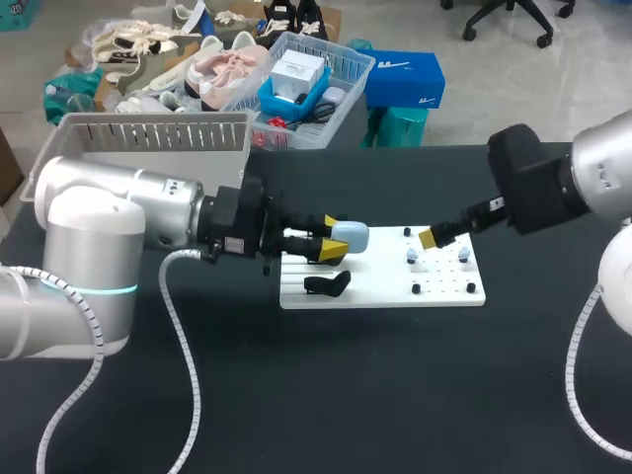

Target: Pick up each earbud case from the left stands, insert the matching earbuds, close the lid, and place the case in the box.

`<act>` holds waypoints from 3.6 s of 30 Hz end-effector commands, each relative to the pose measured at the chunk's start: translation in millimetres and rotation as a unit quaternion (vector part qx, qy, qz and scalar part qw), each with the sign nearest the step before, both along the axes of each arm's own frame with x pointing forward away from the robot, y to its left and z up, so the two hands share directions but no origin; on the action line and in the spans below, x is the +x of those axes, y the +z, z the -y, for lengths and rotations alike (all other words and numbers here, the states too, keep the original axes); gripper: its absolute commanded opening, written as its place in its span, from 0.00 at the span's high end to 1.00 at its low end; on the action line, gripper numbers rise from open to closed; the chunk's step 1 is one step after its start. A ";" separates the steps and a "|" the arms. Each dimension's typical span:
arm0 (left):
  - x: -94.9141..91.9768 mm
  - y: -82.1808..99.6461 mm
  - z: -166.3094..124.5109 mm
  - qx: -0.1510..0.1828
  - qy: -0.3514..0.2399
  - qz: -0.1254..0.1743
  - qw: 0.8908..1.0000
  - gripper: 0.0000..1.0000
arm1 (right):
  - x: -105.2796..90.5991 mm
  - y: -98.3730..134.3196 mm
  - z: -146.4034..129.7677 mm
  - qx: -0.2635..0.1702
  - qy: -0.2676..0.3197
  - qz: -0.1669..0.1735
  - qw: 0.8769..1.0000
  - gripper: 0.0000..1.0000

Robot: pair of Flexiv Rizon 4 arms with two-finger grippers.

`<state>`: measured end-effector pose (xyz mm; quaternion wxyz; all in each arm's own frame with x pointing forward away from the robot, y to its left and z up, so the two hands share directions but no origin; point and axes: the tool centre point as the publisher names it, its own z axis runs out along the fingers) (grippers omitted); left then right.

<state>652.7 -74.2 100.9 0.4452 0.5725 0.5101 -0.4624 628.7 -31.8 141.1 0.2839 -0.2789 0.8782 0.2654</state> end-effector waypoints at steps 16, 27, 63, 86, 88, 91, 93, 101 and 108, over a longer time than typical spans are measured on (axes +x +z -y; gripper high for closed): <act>-3.7 1.0 -0.4 0.000 0.006 0.002 1.000 1.00 | 6.0 -10.4 -52.9 0.006 0.028 -0.027 0.999 0.00; -3.7 1.0 -0.4 0.000 0.006 0.002 1.000 1.00 | 6.0 -17.0 -67.6 0.010 0.033 -0.043 0.998 0.00; -3.7 1.0 -0.4 0.000 0.006 0.002 1.000 1.00 | 21.9 -31.5 -82.6 -0.007 0.019 -0.051 0.999 0.00; -3.7 1.0 -0.4 0.000 0.006 0.002 1.000 1.00 | 23.4 -25.2 -77.8 -0.005 0.007 -0.043 0.999 0.00; -3.7 1.0 -0.4 0.000 0.006 0.002 1.000 1.00 | 23.3 -25.6 -77.8 -0.007 0.007 -0.042 0.999 0.00; -3.7 1.0 -0.4 0.000 0.006 0.002 1.000 1.00 | 25.6 -24.1 -77.9 -0.007 0.008 -0.043 0.999 0.00; -3.7 1.0 -0.4 0.000 0.006 0.002 1.000 1.00 | 27.7 -21.2 -78.4 -0.008 0.008 -0.038 0.999 0.00; -3.7 1.0 -0.4 0.000 0.006 0.002 1.000 1.00 | 36.5 -7.5 -82.8 -0.016 0.013 -0.018 1.000 0.00; -3.7 1.0 -0.4 0.000 0.006 0.002 1.000 1.00 | 39.1 1.2 -82.5 -0.020 0.013 -0.009 1.000 0.00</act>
